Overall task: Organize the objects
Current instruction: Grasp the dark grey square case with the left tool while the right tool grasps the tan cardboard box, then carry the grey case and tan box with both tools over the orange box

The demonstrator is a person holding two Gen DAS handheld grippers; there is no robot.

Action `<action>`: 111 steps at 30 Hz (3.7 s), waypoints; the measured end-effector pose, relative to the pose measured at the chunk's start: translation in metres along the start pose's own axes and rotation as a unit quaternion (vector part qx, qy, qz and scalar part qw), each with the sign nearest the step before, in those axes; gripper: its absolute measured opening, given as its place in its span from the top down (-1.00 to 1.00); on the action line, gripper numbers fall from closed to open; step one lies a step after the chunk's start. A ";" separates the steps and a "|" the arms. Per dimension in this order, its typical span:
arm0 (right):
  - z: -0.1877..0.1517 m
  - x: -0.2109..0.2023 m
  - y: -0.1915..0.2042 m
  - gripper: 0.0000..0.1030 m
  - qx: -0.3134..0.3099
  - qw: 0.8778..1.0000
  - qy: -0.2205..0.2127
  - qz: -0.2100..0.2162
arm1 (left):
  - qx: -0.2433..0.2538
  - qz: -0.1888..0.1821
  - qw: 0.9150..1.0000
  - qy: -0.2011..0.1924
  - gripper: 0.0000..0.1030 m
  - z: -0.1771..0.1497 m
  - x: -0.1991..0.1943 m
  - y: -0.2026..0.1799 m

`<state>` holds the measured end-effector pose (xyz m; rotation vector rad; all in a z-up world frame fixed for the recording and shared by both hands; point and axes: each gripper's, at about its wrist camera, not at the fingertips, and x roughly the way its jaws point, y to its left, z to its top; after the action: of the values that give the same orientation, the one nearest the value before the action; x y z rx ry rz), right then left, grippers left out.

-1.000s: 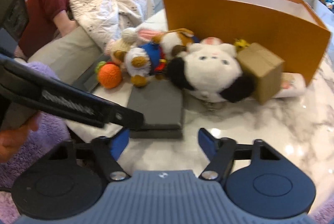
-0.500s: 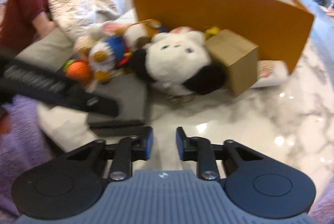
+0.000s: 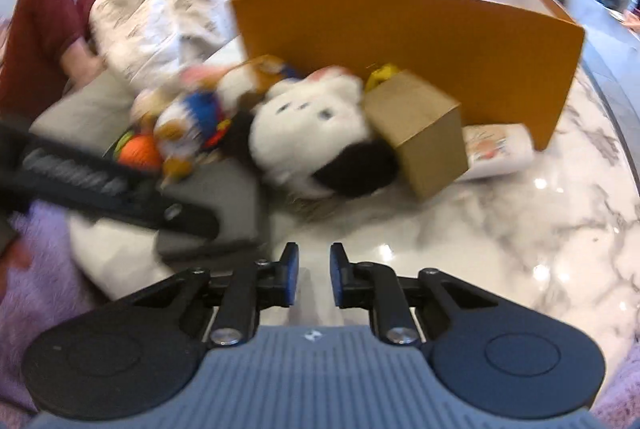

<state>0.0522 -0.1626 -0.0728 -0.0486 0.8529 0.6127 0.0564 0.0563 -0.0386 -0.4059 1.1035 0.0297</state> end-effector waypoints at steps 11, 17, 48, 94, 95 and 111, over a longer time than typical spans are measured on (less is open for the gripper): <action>-0.016 0.010 0.031 0.87 -0.064 0.995 0.020 0.074 | 0.026 0.074 0.997 -0.024 -0.65 0.000 0.004 -0.014; -0.014 0.010 0.023 0.86 -0.038 0.996 0.022 0.082 | 0.101 0.098 0.990 -0.017 -0.71 -0.014 0.018 -0.028; 0.051 -0.002 -0.030 0.05 -0.150 0.985 -0.069 -0.048 | 0.091 -0.074 0.986 -0.120 -0.70 0.020 -0.068 -0.028; 0.265 0.093 -0.159 0.08 0.180 0.982 -0.036 0.048 | 0.314 0.232 0.920 -0.026 -0.73 0.236 0.151 -0.150; 0.264 0.093 -0.156 0.08 0.176 0.983 -0.038 0.046 | 0.317 0.227 0.921 -0.027 -0.73 0.237 0.149 -0.149; 0.261 0.111 -0.152 0.08 0.177 0.983 -0.014 0.042 | 0.284 0.118 0.951 -0.010 -0.72 0.247 0.116 -0.128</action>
<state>0.3678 -0.1621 -0.0086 0.3196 0.9292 0.5304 0.3505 -0.0001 -0.0060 0.2438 1.0811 -0.0729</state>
